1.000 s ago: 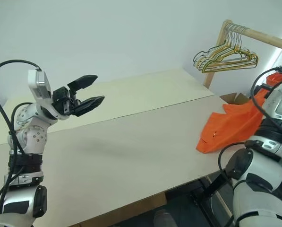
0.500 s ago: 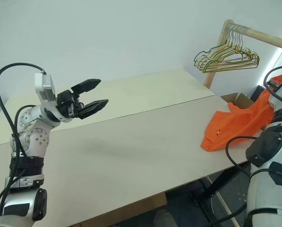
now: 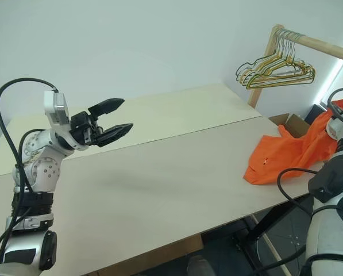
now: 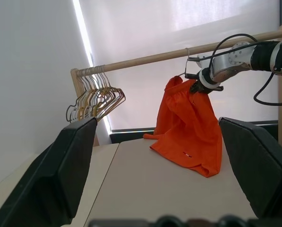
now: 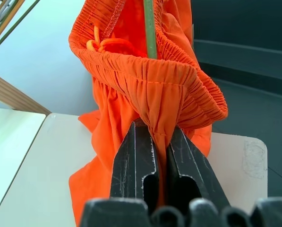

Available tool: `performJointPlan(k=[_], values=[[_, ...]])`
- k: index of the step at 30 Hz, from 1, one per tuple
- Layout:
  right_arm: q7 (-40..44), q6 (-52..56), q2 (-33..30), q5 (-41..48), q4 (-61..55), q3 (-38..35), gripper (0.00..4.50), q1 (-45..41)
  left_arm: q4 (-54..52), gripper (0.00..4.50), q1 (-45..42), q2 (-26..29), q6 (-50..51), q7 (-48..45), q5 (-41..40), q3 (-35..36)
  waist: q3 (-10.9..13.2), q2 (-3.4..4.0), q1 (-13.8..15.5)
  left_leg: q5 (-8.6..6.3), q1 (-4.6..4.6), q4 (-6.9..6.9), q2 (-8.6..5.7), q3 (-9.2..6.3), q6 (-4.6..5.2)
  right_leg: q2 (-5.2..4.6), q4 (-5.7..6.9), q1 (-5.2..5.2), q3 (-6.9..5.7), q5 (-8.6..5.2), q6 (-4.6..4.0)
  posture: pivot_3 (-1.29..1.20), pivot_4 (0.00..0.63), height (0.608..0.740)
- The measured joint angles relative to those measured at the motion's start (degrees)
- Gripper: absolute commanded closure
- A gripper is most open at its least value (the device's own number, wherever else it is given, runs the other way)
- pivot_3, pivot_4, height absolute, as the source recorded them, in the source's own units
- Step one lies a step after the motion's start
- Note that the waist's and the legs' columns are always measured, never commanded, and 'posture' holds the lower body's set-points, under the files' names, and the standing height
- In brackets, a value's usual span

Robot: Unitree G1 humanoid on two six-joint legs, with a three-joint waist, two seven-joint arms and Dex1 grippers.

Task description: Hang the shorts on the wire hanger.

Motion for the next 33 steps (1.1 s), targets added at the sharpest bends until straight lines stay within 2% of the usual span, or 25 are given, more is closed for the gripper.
performJointPlan(k=[5, 8, 12, 18, 26, 33], values=[[0.4, -0.1, -0.1, -0.1, 0.0, 1.7, 4.5, 0.4, 0.0, 0.03, 0.1, 0.1, 0.1, 0.0, 0.0, 0.0, 0.0, 0.0, 0.2, 0.0, 0.0, 0.0, 0.0, 0.0, 0.0, 0.0, -0.01, 0.01, 0.0, 0.01, 0.01, -0.14, 0.0, 0.74], [-0.2, -0.1, -0.1, -1.1, 0.1, 3.6, 3.62, 0.7, 0.0, 0.0, 0.1, 0.2, 0.1, -0.1, 0.0, 0.0, 0.0, 0.0, 0.4, 0.0, 0.01, 0.0, 0.0, 0.01, 0.0, 0.0, -0.01, 0.01, 0.02, 0.01, 0.01, -0.14, 0.0, 0.74], [-0.3, -0.1, -0.1, -1.2, 1.0, 4.6, 2.12, 1.1, 0.0, 0.0, 0.1, 0.2, 0.1, -0.3, 0.0, 0.0, 0.0, 0.01, 0.6, 0.0, 0.01, 0.0, 0.0, 0.03, 0.0, 0.0, -0.02, 0.0, 0.04, 0.01, 0.01, -0.14, 0.0, 0.74], [-0.7, -0.1, -0.1, -1.2, 1.0, 5.6, 0.1, 1.1, 0.0, 0.0, 0.1, 0.2, 0.1, -0.6, -0.7, 0.0, 0.0, 0.01, 1.0, 0.0, 0.01, 0.0, -0.01, 0.04, 0.01, 0.0, -0.22, 0.0, 0.04, 0.02, 0.03, -0.14, 0.0, 0.74], [-3.2, -1.5, 0.2, -2.7, 0.9, 8.2, 0.03, 1.1, 0.0, 0.0, 0.1, 0.1, 0.1, -0.5, -0.9, 0.0, 0.0, 0.01, 1.3, -0.01, -0.01, 0.0, -0.02, 0.04, 0.02, -0.02, -0.53, 0.01, 0.05, 0.07, 0.1, -0.15, 0.0, 0.74], [-12.5, -7.3, 2.0, -10.6, -4.1, 16.6, 0.03, 1.1, 0.0, 0.0, 0.1, -0.2, 0.1, -0.5, -1.0, 0.0, 0.0, 0.06, 1.2, 0.0, -0.02, 0.0, -0.01, 0.05, -0.02, -0.02, -0.48, -0.07, 0.11, 0.07, 0.1, -0.15, 0.0, 0.74]])
